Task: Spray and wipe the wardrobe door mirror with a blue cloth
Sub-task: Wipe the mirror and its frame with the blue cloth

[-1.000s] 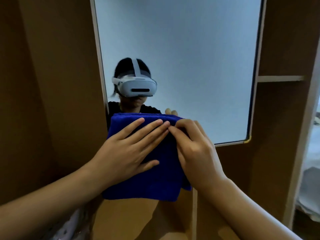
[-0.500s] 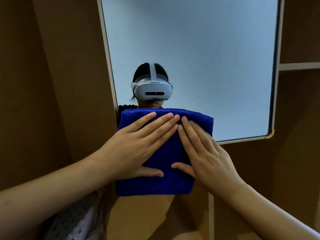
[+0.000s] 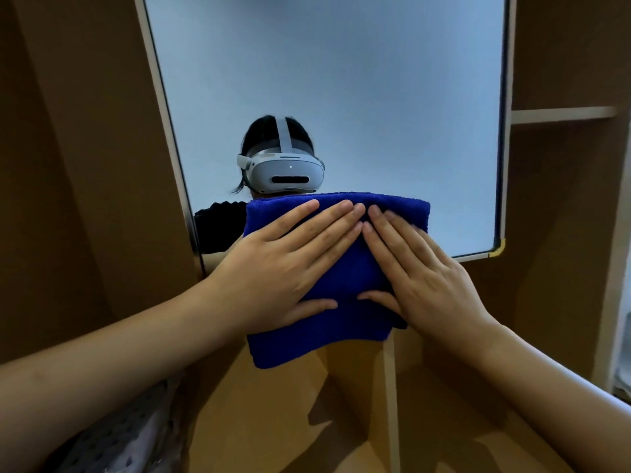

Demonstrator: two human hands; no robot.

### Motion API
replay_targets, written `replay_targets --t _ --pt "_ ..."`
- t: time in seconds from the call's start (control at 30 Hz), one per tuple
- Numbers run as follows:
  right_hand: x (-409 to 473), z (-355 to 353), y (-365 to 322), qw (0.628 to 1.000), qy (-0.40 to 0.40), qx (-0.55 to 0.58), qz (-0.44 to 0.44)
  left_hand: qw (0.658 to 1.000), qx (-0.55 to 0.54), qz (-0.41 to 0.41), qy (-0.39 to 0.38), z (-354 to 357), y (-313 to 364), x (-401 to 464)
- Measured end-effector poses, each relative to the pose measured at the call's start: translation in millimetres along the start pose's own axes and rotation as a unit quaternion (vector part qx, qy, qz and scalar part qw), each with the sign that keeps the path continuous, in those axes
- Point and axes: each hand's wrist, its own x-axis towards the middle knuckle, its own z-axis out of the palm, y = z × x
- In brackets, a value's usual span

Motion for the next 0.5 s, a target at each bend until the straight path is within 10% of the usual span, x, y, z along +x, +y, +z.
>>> replay_targets --t 0.5 --pt "-29.3 6.9 60.2 1.000 -0.008 0.005 0.012 1.000 -0.030 0.007 -0.006 -3.0 25.1 63.3"
